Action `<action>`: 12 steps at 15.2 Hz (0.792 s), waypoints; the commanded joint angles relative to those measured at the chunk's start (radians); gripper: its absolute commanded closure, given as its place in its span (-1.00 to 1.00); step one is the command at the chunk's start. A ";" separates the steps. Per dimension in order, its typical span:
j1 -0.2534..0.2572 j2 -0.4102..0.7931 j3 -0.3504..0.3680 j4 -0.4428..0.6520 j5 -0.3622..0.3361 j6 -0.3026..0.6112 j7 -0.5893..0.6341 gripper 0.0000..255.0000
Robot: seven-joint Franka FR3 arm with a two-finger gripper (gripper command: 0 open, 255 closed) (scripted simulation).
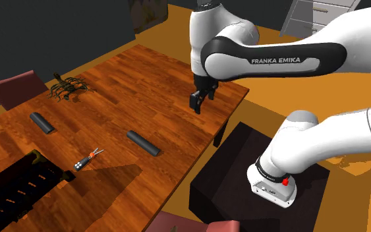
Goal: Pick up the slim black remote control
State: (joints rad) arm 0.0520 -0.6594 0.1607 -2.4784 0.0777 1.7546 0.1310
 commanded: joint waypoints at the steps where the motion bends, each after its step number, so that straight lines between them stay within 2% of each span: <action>1: 0.008 0.050 0.024 0.001 0.020 0.058 0.027 -1.00; 7: 0.025 0.237 0.098 0.035 0.059 0.235 0.109 -1.00; 12: 0.033 0.413 0.155 0.100 0.060 0.366 0.182 -1.00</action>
State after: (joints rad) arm 0.0867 -0.2871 0.3070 -2.3963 0.1412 2.0928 0.3010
